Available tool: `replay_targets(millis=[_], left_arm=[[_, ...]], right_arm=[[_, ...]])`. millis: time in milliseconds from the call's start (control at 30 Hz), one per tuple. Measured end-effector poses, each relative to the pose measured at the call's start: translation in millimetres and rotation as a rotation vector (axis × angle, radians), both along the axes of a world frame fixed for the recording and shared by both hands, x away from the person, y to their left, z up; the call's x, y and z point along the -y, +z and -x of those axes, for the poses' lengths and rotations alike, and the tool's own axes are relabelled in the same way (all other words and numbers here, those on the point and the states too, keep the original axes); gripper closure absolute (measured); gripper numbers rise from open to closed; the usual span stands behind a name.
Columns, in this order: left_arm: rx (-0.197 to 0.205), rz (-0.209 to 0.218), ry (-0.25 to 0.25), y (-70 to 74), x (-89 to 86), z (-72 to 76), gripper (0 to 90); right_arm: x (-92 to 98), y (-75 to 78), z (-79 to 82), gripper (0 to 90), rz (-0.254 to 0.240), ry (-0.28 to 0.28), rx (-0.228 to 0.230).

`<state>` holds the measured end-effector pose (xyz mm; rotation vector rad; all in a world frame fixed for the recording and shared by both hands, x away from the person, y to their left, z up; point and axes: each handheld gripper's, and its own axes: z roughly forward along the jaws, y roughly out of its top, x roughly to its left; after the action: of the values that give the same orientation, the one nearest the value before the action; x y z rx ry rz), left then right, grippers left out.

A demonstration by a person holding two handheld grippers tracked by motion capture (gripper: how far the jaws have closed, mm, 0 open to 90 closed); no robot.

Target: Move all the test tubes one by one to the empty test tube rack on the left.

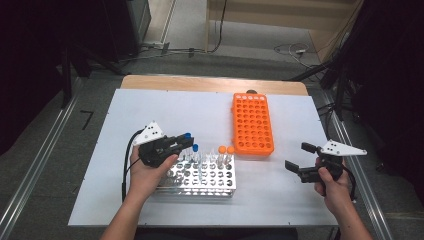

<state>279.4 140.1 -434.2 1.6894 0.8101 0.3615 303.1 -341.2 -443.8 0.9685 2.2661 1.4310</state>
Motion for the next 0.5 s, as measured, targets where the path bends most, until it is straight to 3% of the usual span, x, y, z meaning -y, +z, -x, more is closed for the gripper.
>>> replay_targets(millis=[500], left_arm=[[-0.059, -0.065, -0.007, -1.8, -1.4, 1.1, 76.1]], right_arm=[[-0.9, -3.6, -3.0, 0.0, 0.012, 0.003, -0.005]])
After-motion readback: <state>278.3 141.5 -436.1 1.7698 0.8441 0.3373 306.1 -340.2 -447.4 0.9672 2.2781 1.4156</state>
